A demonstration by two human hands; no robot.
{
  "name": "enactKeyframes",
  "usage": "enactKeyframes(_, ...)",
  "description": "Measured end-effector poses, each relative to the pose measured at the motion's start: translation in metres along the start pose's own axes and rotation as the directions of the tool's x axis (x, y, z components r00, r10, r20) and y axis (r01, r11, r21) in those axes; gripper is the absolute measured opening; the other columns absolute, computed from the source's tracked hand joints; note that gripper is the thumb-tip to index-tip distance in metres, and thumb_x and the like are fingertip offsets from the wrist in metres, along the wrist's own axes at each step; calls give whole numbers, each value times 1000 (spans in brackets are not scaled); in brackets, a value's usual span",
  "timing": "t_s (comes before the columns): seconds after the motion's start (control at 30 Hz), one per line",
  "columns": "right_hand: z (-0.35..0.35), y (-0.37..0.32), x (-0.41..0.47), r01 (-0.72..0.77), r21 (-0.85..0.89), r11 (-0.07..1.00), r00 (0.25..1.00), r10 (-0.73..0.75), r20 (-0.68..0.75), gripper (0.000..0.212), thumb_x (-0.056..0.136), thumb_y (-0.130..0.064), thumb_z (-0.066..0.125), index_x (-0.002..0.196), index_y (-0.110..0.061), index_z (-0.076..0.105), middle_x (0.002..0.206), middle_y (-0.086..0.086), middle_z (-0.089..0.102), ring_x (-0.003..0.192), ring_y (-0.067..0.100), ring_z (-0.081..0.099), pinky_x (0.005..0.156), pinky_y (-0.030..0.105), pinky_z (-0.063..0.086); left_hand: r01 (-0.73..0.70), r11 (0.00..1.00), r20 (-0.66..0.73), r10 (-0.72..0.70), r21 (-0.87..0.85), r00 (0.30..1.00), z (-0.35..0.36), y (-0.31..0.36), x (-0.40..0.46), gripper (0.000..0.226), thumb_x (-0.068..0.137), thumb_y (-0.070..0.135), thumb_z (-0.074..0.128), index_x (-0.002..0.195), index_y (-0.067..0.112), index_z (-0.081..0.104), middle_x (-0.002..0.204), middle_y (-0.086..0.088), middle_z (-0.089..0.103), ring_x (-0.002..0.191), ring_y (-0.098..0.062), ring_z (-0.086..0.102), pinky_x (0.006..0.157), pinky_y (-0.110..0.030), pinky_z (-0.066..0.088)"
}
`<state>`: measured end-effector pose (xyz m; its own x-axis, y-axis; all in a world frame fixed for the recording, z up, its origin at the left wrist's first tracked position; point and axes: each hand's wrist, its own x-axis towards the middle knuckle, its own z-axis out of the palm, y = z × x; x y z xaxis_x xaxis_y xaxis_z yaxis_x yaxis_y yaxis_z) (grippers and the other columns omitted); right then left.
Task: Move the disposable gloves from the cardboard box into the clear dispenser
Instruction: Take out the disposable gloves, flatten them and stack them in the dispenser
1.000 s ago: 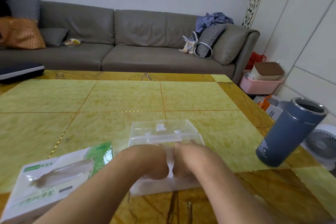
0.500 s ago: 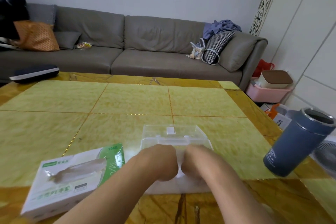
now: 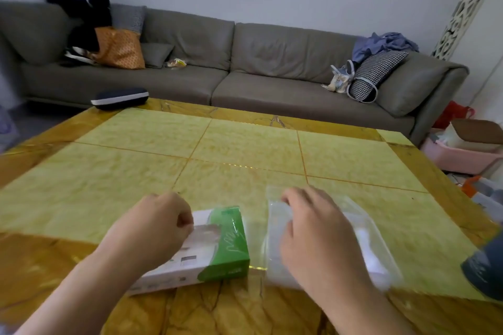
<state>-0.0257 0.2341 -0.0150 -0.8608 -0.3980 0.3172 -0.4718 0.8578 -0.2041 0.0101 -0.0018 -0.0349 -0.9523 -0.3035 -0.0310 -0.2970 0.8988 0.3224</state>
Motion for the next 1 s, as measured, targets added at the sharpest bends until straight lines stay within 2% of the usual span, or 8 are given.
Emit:
enactKeyframes(0.1,22,-38,-12,227,165,960,951,-255,174,55,89,-4,57,140,-22,53,133,-9,52,124,13,47,109,31,46,2,999,37,-4,54,999,6,-7,3,7,91,33,73,86,36,78,83,19,71,72,1,66,67,-22,60)
enactKeyframes(0.2,44,-55,-17,213,258,942,902,-291,318,58,96,-10,56,150,-26,44,148,-10,40,139,12,32,117,31,33,-26,996,40,23,85,999,5,-7,5,7,87,34,75,91,39,78,87,19,69,72,-2,65,65,-25,59)
enactKeyframes(0.33,67,-56,-17,270,188,944,889,-320,328,49,87,-9,54,135,-20,54,138,-5,46,132,19,37,100,25,33,-63,984,117,44,167,992,14,-8,6,16,92,33,67,102,43,75,85,13,65,73,-10,63,53,-23,45)
enactKeyframes(0.5,77,-53,-18,295,151,943,902,-327,281,49,74,-12,49,121,-20,61,123,-5,55,117,21,50,92,28,43,-97,971,122,72,216,990,16,-2,10,14,75,15,58,64,23,61,64,4,55,58,-22,55,48,-26,37)
enactKeyframes(0.63,69,-55,-17,273,172,946,904,-314,290,51,82,-10,48,131,-23,54,136,-9,46,131,17,38,101,26,38,-106,985,65,98,136,993,15,-4,8,9,89,28,61,82,28,66,83,9,63,75,-17,65,62,-30,54)
enactKeyframes(0.73,63,-57,-16,276,177,945,896,-320,309,50,89,-11,51,137,-23,51,141,-10,45,135,15,34,107,26,36,-118,992,-1,118,-36,993,11,-10,8,11,91,26,66,83,30,71,80,14,67,75,-7,64,67,-31,59)
enactKeyframes(0.9,61,-57,-17,295,183,938,891,-340,302,51,93,-13,55,142,-24,47,143,-12,40,136,11,29,114,25,34,-87,966,-42,79,-243,996,2,-18,7,16,97,21,67,90,34,73,85,19,68,76,-2,64,66,-20,53)
enactKeyframes(1.0,59,-56,-17,290,182,939,889,-335,311,49,94,-13,54,141,-24,46,141,-11,39,134,12,30,113,27,35,-97,941,-155,49,-325,987,-3,-18,7,19,100,19,63,95,36,72,88,20,68,78,1,63,60,-12,41)
